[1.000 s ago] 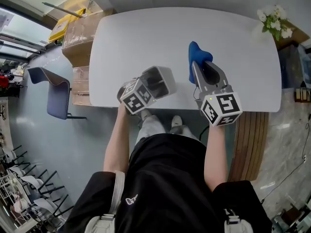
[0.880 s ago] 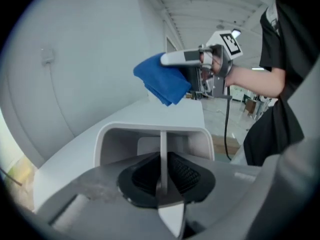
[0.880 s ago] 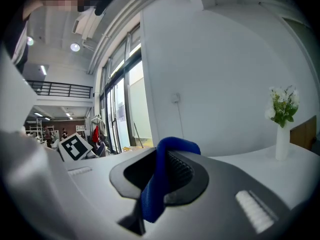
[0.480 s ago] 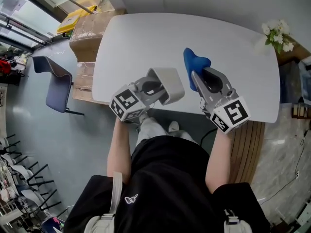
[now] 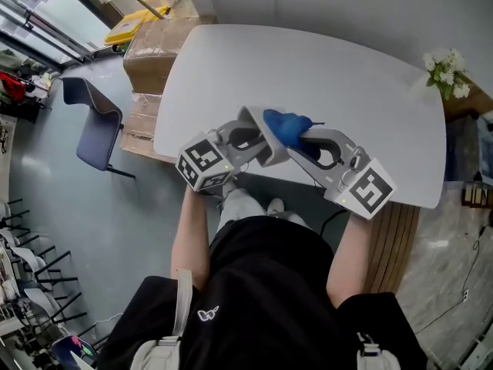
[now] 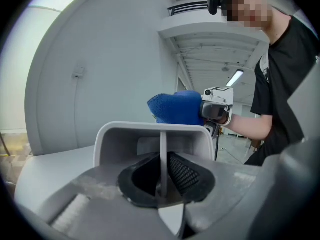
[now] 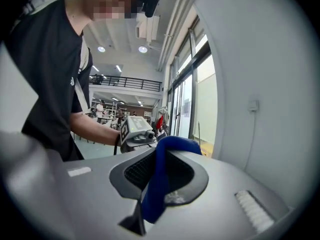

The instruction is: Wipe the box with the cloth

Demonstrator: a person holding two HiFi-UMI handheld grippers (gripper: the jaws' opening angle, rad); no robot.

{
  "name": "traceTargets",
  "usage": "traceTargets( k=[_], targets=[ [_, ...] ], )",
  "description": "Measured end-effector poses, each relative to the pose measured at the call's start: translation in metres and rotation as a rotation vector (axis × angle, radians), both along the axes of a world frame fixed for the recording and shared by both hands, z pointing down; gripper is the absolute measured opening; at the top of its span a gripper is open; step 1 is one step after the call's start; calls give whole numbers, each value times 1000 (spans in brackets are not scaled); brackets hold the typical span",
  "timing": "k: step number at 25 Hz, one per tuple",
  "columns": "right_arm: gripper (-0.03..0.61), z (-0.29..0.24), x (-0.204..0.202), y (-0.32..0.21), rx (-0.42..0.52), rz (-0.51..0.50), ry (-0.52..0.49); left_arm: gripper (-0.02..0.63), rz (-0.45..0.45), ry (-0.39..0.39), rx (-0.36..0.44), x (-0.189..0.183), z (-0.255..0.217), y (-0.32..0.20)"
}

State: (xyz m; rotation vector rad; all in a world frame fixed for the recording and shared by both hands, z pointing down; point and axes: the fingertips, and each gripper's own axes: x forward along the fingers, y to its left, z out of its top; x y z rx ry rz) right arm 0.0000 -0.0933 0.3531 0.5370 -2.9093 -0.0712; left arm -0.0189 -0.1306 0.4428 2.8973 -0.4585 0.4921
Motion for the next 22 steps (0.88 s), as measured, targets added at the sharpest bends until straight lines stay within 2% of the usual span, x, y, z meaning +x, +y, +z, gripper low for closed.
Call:
traceTargets(
  k=[4,10,15,22],
  targets=[
    [52,1,-13,13,-3,-82,17,52,14,-4,17,2,-8,3],
    [52,-3,-16,19,-2,-144,42,52,74,-75,62,8,-13,8],
    [52,-6,-19,20,5,-169,47,52,174,-143,99,14,-12,19],
    [52,-5,-19,21,1,-166,29,52,255,-187,112,24,-8,35]
  ],
)
